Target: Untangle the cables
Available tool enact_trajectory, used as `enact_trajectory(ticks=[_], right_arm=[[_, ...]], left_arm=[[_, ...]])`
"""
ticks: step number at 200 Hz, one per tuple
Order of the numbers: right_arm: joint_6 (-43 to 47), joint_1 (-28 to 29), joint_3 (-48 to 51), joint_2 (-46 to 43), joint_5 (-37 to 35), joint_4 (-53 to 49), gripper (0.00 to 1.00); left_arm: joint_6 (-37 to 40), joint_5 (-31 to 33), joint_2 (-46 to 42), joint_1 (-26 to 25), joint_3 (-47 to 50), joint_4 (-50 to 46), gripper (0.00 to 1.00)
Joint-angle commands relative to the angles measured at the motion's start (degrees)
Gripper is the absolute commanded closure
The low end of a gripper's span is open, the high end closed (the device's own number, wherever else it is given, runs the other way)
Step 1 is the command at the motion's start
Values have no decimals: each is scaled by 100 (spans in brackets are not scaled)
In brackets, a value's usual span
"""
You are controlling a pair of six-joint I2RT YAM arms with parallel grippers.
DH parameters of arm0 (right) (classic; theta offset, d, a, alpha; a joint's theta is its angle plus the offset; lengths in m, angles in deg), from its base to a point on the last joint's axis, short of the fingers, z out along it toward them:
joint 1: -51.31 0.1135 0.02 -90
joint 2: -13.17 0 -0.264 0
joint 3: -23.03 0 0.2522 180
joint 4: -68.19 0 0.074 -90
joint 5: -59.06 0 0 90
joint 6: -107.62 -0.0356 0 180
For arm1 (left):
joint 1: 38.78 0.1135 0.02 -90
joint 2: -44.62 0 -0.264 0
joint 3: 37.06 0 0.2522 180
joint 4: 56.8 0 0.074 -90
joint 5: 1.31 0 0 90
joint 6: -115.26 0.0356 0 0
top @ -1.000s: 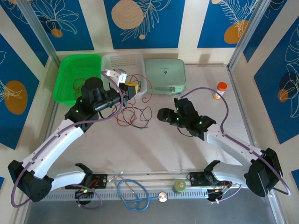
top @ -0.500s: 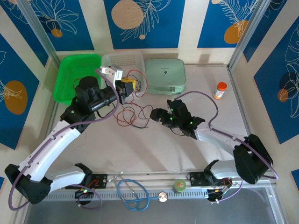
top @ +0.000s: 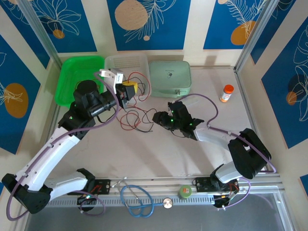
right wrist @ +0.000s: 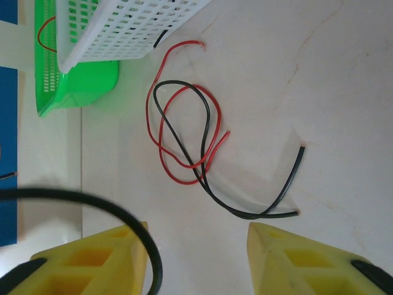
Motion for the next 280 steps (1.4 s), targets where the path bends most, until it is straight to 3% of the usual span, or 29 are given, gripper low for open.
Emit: enact_trajectory(ticks=[1, 13, 36, 84, 139, 202, 280], right_arm=[[-38, 24, -138, -25, 63, 81, 69], [-33, 23, -120, -91, -26, -32, 84], [56, -3, -91, -281, -302, -463, 100], [271, -275, 193, -905, -960, -1509, 100], [544, -982, 557, -2207, -1135, -2343, 100], [676, -1449, 443, -3421, -864, -3139, 100], [675, -1195, -36, -3497, -392, -3223, 100]], left_arm=[[-26, 87, -130, -30, -236, -16, 100], [-2, 122, -140, -30, -252, -45, 100], [205, 380, -149, -30, -392, -313, 100], [954, 1439, -114, 0, -956, -1117, 100], [1540, 2542, 117, 282, -1377, -1572, 100], [1204, 2276, 790, 1982, -1354, -1392, 100], [776, 2117, 2183, 3690, -1146, -530, 100]])
